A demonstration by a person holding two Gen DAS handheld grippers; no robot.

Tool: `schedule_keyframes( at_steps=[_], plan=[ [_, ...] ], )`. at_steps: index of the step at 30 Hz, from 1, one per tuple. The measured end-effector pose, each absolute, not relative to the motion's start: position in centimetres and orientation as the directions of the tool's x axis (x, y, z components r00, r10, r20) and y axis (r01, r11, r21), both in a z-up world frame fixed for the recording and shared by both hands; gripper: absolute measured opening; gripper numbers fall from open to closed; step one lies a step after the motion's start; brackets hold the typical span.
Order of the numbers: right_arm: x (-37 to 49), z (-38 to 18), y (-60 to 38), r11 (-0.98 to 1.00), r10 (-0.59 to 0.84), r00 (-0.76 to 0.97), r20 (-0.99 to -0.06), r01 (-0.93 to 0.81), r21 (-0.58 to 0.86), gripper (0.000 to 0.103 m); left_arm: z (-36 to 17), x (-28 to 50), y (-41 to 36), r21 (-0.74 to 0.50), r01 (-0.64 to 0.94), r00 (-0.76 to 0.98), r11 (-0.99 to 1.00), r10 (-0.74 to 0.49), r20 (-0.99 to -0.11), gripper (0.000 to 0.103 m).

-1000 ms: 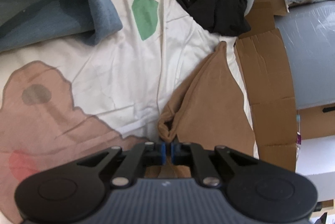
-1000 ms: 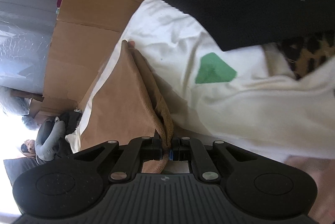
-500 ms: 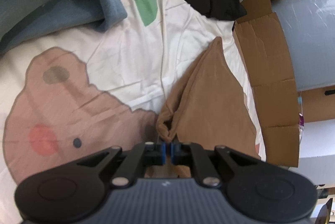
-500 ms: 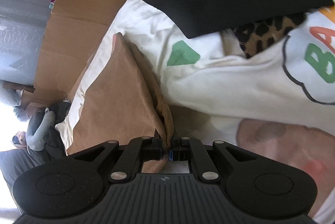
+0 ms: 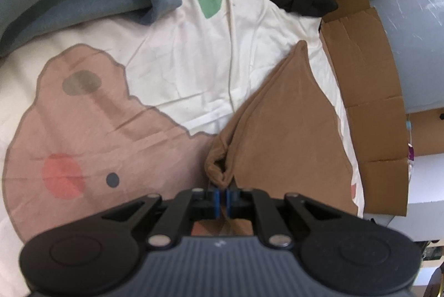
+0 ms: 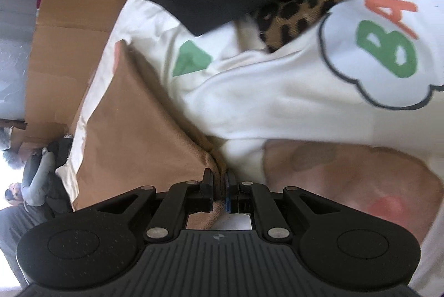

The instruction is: Fold clothes

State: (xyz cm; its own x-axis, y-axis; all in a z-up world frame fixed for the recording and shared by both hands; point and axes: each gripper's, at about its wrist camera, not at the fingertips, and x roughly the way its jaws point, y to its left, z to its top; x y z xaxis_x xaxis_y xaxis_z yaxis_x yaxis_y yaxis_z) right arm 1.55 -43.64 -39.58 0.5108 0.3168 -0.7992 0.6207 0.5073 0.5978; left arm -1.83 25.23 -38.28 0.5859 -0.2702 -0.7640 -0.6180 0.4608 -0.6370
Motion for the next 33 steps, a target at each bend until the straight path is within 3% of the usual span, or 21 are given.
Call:
schedule_keyframes(
  at_steps=[9, 24, 33],
  plan=[
    [3.1, -35.6, -44.2, 0.661, 0.287, 0.448, -0.847, 0.548, 0.513, 0.01, -39.9, -2.4, 25.4, -0.652, -0.616, 0.6, 0.443, -0.272, -0.752, 0.005],
    [12.2, -33.3, -30.2, 0.839, 0.427, 0.324, -0.844, 0.207, 0.503, 0.01, -41.5, -3.8, 25.9, -0.709, -0.568, 0.654, 0.418, -0.294, -0.697, 0.006],
    [14.2, -35.1, -21.8, 0.869, 0.487, 0.236, -0.841, -0.032, 0.494, 0.01, -42.0, -3.7, 26.2, -0.712, -0.543, 0.653, 0.445, -0.309, -0.691, 0.007]
  ],
)
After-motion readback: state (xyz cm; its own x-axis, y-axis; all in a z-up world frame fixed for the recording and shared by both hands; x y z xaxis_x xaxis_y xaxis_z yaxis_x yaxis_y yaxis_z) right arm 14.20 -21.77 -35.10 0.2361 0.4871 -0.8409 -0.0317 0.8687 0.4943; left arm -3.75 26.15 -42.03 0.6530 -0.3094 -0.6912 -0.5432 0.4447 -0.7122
